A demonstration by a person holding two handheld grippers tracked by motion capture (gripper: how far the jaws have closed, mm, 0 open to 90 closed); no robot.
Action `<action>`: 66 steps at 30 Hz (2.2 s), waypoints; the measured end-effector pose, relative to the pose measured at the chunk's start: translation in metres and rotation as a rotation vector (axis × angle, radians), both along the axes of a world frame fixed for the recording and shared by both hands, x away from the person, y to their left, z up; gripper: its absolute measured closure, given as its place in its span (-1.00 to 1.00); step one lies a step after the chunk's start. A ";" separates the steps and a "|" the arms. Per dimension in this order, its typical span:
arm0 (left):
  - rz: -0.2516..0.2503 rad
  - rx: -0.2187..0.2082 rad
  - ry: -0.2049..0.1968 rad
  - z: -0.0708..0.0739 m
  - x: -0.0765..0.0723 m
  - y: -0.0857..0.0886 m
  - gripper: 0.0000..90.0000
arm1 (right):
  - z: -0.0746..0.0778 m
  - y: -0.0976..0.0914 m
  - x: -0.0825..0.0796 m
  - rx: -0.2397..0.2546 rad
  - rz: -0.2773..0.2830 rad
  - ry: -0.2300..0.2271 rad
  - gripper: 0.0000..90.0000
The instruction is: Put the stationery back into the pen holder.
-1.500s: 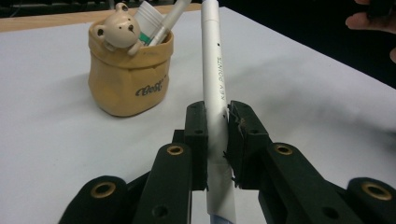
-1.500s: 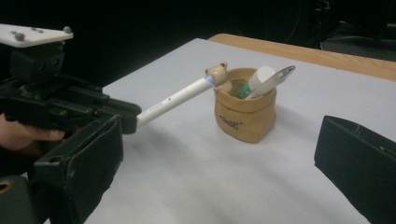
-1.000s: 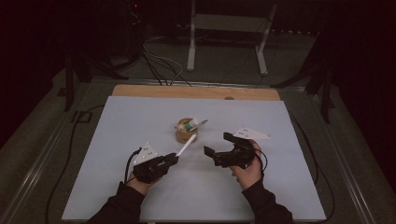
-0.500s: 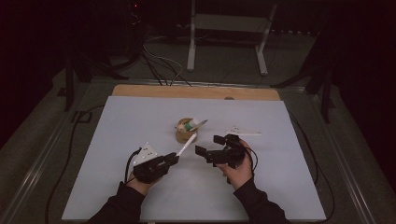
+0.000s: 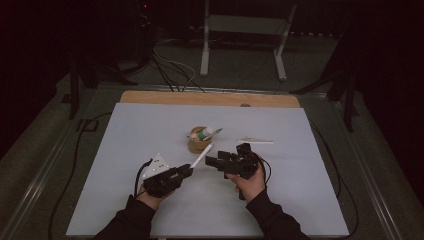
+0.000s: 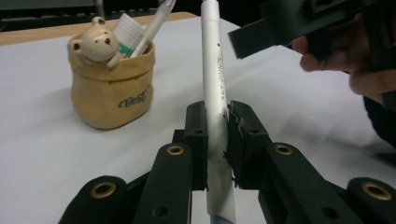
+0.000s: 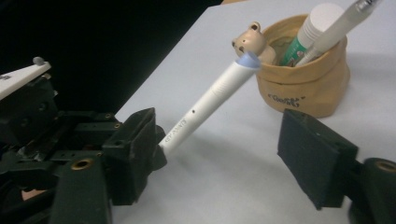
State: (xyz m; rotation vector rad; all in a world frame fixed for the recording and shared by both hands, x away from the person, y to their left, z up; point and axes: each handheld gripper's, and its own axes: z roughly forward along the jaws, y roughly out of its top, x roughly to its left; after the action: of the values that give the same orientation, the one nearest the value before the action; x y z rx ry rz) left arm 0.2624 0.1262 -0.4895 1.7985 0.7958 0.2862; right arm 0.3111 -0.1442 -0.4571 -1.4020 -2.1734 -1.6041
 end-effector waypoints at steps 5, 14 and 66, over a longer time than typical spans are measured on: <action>-0.010 -0.012 -0.009 -0.001 0.000 0.000 0.76 | -0.003 0.000 0.003 0.043 0.007 0.040 -0.21; -0.038 -0.012 -0.033 -0.003 0.000 -0.001 0.77 | -0.009 -0.002 0.010 0.147 0.020 0.122 0.11; -0.120 0.008 0.047 -0.006 0.004 -0.007 0.01 | -0.008 -0.005 0.010 0.163 0.036 0.097 0.75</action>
State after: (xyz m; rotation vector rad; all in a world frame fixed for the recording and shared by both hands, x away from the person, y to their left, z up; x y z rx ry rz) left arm 0.2659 0.1197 -0.4960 1.8579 0.7169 0.1686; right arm 0.3213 -0.1488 -0.4650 -1.3557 -1.9543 -1.6234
